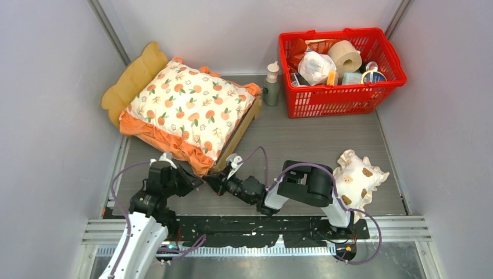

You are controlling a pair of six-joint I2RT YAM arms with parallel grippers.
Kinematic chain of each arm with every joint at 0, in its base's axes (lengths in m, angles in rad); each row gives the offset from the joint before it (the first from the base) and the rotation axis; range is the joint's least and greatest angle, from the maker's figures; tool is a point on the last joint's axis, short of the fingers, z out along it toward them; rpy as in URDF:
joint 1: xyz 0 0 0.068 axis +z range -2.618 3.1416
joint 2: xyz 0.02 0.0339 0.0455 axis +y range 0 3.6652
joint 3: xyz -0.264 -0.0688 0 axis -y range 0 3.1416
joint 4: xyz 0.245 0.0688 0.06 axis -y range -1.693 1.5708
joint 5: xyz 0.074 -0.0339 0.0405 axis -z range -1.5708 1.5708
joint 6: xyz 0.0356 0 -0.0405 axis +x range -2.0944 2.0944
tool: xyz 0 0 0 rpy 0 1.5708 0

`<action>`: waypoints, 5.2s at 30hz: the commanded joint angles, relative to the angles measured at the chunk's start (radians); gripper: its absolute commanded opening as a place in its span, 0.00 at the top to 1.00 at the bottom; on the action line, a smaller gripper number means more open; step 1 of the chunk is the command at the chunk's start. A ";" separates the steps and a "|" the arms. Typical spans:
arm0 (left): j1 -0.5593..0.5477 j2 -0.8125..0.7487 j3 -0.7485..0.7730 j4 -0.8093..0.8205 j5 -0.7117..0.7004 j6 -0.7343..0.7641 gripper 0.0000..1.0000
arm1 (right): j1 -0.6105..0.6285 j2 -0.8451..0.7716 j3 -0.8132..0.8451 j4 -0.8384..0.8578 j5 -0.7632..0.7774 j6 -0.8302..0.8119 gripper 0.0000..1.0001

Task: Set up the pet bed
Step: Tie the ropes to the bed frame.

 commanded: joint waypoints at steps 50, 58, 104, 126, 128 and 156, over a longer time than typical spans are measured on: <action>-0.001 0.049 0.146 0.068 0.129 0.354 0.74 | -0.043 -0.141 0.075 -0.401 -0.118 0.117 0.95; -0.001 0.077 0.094 0.126 0.150 0.308 0.74 | -0.060 -0.159 0.058 -0.373 -0.147 0.089 0.95; -0.001 0.216 0.067 0.528 0.199 0.174 0.72 | -0.061 -0.165 0.060 -0.339 -0.154 0.093 0.95; -0.001 0.223 0.125 0.215 0.194 0.389 0.63 | -0.061 -0.174 0.072 -0.368 -0.147 0.096 0.95; -0.001 0.222 0.116 0.230 0.196 0.388 0.63 | -0.061 -0.173 0.071 -0.361 -0.153 0.095 0.95; -0.001 0.222 0.074 0.280 0.154 0.244 1.00 | -0.061 -0.176 0.067 -0.366 -0.155 0.102 0.82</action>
